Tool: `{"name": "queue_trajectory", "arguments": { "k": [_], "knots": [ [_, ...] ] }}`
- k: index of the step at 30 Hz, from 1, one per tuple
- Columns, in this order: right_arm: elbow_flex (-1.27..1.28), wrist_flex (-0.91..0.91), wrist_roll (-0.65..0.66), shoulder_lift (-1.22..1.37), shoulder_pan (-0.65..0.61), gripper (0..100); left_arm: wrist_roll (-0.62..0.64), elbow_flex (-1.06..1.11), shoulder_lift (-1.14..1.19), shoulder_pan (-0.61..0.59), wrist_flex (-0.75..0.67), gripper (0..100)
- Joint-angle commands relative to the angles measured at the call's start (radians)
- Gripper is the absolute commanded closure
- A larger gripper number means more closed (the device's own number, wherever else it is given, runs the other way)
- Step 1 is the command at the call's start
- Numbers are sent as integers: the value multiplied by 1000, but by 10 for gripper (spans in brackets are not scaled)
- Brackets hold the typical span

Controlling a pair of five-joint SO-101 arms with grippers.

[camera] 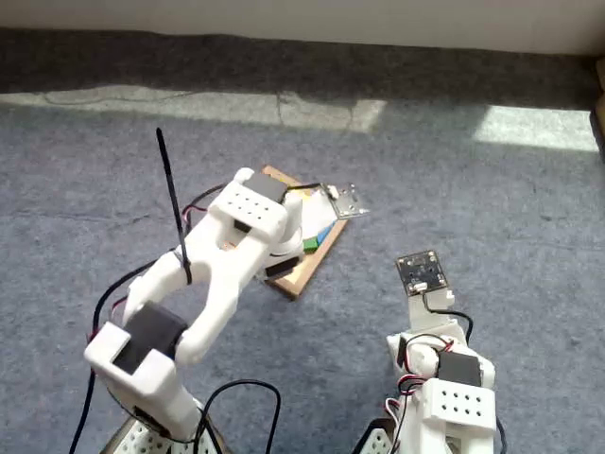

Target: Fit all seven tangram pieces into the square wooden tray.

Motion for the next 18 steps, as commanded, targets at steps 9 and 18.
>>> {"name": "queue_trajectory", "arguments": {
  "k": [9,18],
  "knots": [
    [8,-21,0,-2,30,814,-6,-321,243,33,157,944],
    [8,-21,0,-2,30,814,-18,-506,309,-19,196,864]
  ]
}}
